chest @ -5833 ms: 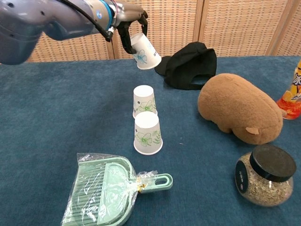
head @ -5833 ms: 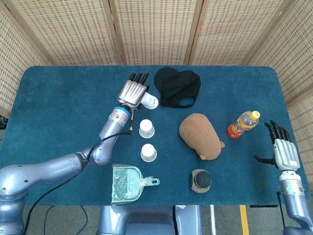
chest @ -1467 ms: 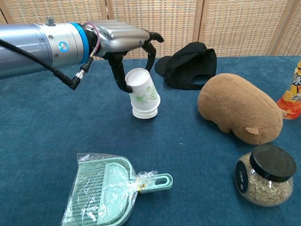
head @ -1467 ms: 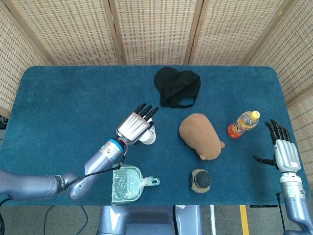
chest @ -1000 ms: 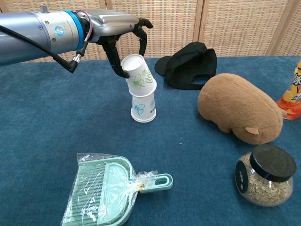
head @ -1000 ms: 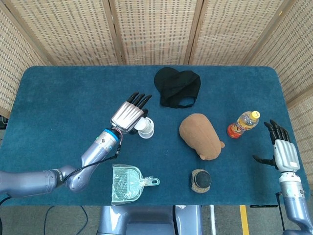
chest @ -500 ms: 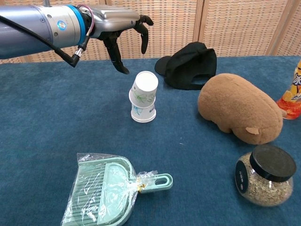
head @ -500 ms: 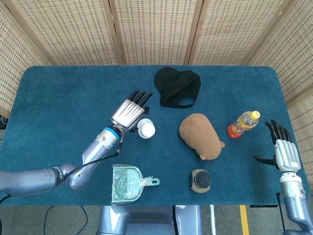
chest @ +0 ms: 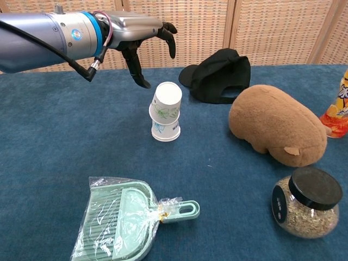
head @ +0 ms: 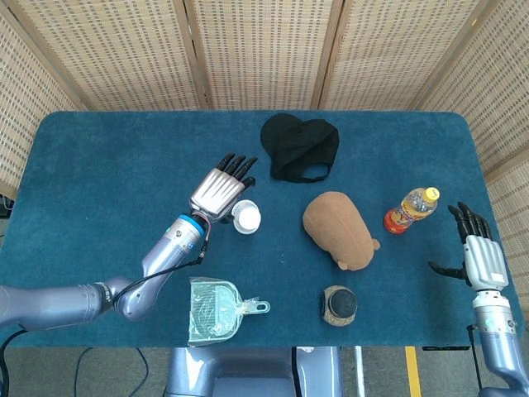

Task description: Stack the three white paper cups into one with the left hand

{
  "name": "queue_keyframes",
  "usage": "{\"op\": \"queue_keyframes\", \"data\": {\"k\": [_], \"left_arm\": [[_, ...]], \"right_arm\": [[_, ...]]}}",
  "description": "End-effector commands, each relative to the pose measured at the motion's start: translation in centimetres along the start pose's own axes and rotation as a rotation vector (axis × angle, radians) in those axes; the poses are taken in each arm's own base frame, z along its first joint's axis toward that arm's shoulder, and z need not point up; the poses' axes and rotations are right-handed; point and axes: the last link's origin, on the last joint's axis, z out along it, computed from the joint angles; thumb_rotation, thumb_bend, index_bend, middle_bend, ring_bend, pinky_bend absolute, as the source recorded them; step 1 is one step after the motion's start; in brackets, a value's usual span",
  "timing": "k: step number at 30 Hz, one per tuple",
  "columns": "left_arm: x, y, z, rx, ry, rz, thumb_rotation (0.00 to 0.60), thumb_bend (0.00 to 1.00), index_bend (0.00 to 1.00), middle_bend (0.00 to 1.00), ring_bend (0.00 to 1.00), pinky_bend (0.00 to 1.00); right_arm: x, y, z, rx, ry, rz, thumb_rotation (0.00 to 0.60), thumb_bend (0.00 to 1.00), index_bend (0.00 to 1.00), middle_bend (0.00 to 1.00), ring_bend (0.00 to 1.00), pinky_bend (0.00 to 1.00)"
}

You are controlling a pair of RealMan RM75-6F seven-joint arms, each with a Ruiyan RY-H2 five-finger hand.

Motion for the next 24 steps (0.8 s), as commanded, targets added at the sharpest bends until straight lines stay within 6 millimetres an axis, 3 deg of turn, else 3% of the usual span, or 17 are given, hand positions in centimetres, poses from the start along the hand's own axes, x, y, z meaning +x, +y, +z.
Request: {"op": "queue_keyframes", "data": {"k": [1, 11, 24], "left_arm": [[0.1, 0.0, -0.5, -0.046, -0.032, 0.022, 0.600, 0.27, 0.26, 0.00, 0.00, 0.03], [-0.1, 0.3, -2.0, -0.111, -0.086, 0.082, 0.600, 0.47, 0.27, 0.00, 0.00, 0.03], [-1.3, 1.2, -2.4, -0.143, -0.126, 0.116, 0.600, 0.47, 0.28, 0.00, 0.00, 0.03]], "right_arm": [[0.0, 0.0, 0.0, 0.001, 0.001, 0.000, 0.600, 0.10, 0.10, 0.00, 0.00, 0.00], [0.1, -0.1, -0.1, 0.002, 0.008, 0.007, 0.600, 0.10, 0.10, 0.00, 0.00, 0.00], [0.3, -0.1, -0.2, 0.000, 0.010, 0.012, 0.600, 0.10, 0.10, 0.00, 0.00, 0.00]]}}
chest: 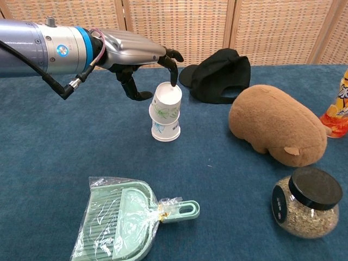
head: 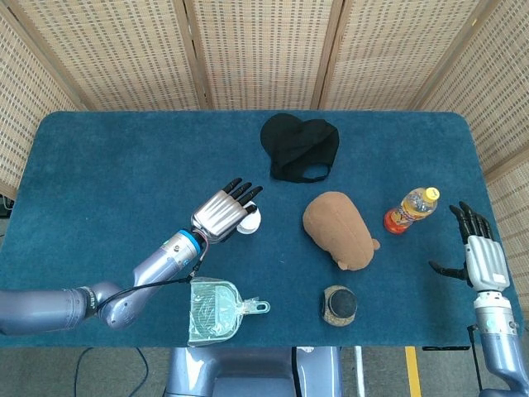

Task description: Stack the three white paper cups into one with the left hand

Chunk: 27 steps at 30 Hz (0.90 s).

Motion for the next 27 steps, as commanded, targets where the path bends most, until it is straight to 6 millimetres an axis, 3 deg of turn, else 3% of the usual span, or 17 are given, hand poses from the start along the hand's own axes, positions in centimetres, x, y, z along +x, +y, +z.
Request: {"op": "queue_keyframes", "data": {"k": [1, 9, 19, 24, 27], "left_arm": [[-0.3, 0.0, 0.1, 0.001, -0.006, 0.012, 0.600, 0.47, 0.29, 0.00, 0.00, 0.03], [-0.7, -1.5, 0.6, 0.093, -0.023, 0.039, 0.600, 0.47, 0.34, 0.00, 0.00, 0.03], [-0.3, -2.6, -0.5, 0.143, 0.023, -0.041, 0.600, 0.46, 0.30, 0.00, 0.00, 0.03], [-1.0, -2.9, -2.9, 0.178, 0.094, -0.130, 0.600, 0.39, 0.20, 0.00, 0.00, 0.03], [-2.4, -3.5, -6.5, 0.263, 0.184, -0.205, 0.600, 0.25, 0.15, 0.00, 0.00, 0.02]], "right_arm": [[0.0, 0.0, 0.0, -0.001, -0.001, 0.001, 0.600, 0.10, 0.10, 0.00, 0.00, 0.00], [0.0, 0.0, 0.0, 0.000, 0.000, -0.001, 0.600, 0.10, 0.10, 0.00, 0.00, 0.00], [-0.3, -0.3, 0.0, 0.008, -0.013, -0.009, 0.600, 0.10, 0.11, 0.00, 0.00, 0.00], [-0.2, -0.3, -0.1, 0.014, -0.017, -0.011, 0.600, 0.10, 0.11, 0.00, 0.00, 0.00], [-0.3, -0.4, -0.2, 0.020, -0.023, -0.017, 0.600, 0.10, 0.11, 0.00, 0.00, 0.00]]}}
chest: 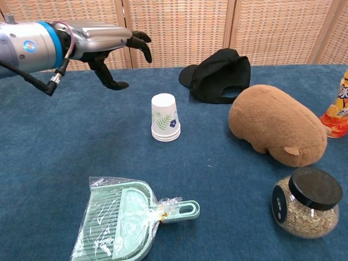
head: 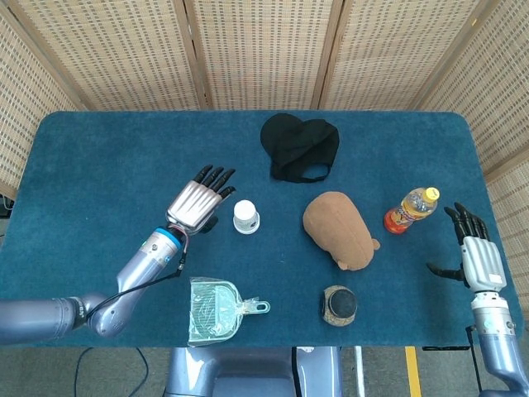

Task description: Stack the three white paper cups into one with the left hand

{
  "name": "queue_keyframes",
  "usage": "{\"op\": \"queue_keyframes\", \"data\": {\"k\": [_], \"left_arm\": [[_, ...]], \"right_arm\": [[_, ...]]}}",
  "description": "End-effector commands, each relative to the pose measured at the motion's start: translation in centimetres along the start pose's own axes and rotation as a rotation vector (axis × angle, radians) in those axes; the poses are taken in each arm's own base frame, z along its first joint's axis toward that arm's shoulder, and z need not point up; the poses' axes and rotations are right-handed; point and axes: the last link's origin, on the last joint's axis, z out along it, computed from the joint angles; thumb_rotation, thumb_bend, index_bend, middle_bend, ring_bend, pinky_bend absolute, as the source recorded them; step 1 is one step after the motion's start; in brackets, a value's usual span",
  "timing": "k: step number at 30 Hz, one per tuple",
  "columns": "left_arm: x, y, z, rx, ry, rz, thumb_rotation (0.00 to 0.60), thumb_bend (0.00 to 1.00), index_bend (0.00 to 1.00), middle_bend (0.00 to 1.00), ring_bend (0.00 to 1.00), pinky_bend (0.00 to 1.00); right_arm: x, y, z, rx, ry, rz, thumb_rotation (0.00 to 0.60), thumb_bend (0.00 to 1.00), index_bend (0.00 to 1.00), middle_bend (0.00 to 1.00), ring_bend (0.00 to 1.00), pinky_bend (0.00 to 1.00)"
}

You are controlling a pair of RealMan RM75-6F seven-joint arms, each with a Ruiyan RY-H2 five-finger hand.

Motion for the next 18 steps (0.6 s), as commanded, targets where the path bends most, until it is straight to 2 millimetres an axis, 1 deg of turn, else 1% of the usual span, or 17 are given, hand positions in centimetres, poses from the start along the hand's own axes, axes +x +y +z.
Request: {"op": "queue_keyframes", "data": {"k": [1, 2, 4, 7, 10, 11, 12, 15, 18], "left_arm": [[-1.3, -1.6, -4.6, 0.091, 0.105, -0.106, 0.600, 0.22, 0.13, 0.00, 0.00, 0.02], [-1.6, -1.8, -5.2, 0.103, 0.112, -0.112, 0.600, 0.20, 0.12, 0.00, 0.00, 0.02], [-2.3, -2.5, -7.0, 0.145, 0.132, -0.125, 0.600, 0.19, 0.08, 0.00, 0.00, 0.01], [-3.2, -3.3, -9.2, 0.197, 0.142, -0.132, 0.600, 0.19, 0.03, 0.00, 0.00, 0.01], [-4.0, -4.1, -11.2, 0.250, 0.134, -0.136, 0.600, 0.18, 0.02, 0.00, 0.00, 0.01], [-4.6, -4.5, -12.4, 0.284, 0.127, -0.144, 0.600, 0.19, 0.02, 0.00, 0.00, 0.00], [-4.9, -4.7, -13.1, 0.300, 0.123, -0.148, 0.600, 0.19, 0.02, 0.00, 0.00, 0.00], [-6.8, -5.7, -16.4, 0.367, 0.093, -0.160, 0.600, 0.18, 0.02, 0.00, 0.00, 0.00], [-8.0, -6.0, -18.3, 0.399, 0.062, -0.187, 0.600, 0.19, 0.01, 0.00, 0.00, 0.00]], "right_arm": [[0.0, -0.1, 0.0, 0.005, -0.005, -0.005, 0.600, 0.10, 0.11, 0.00, 0.00, 0.00], [-0.1, -0.1, -0.1, 0.007, -0.006, -0.006, 0.600, 0.10, 0.11, 0.00, 0.00, 0.00], [-0.1, -0.2, -0.1, 0.013, -0.012, -0.014, 0.600, 0.10, 0.10, 0.00, 0.00, 0.00], [-0.2, -0.5, -0.2, 0.025, -0.016, -0.022, 0.600, 0.10, 0.08, 0.00, 0.00, 0.00], [-0.3, -0.7, -0.3, 0.037, -0.017, -0.027, 0.600, 0.10, 0.08, 0.00, 0.00, 0.00], [-0.4, -0.9, -0.3, 0.043, -0.017, -0.032, 0.600, 0.10, 0.08, 0.00, 0.00, 0.00], [-0.4, -1.0, -0.4, 0.046, -0.017, -0.035, 0.600, 0.10, 0.08, 0.00, 0.00, 0.00], [-0.5, -1.3, -0.6, 0.057, -0.019, -0.049, 0.600, 0.10, 0.08, 0.00, 0.00, 0.00], [-0.7, -1.5, -0.8, 0.062, -0.020, -0.057, 0.600, 0.10, 0.08, 0.00, 0.00, 0.00]]}}
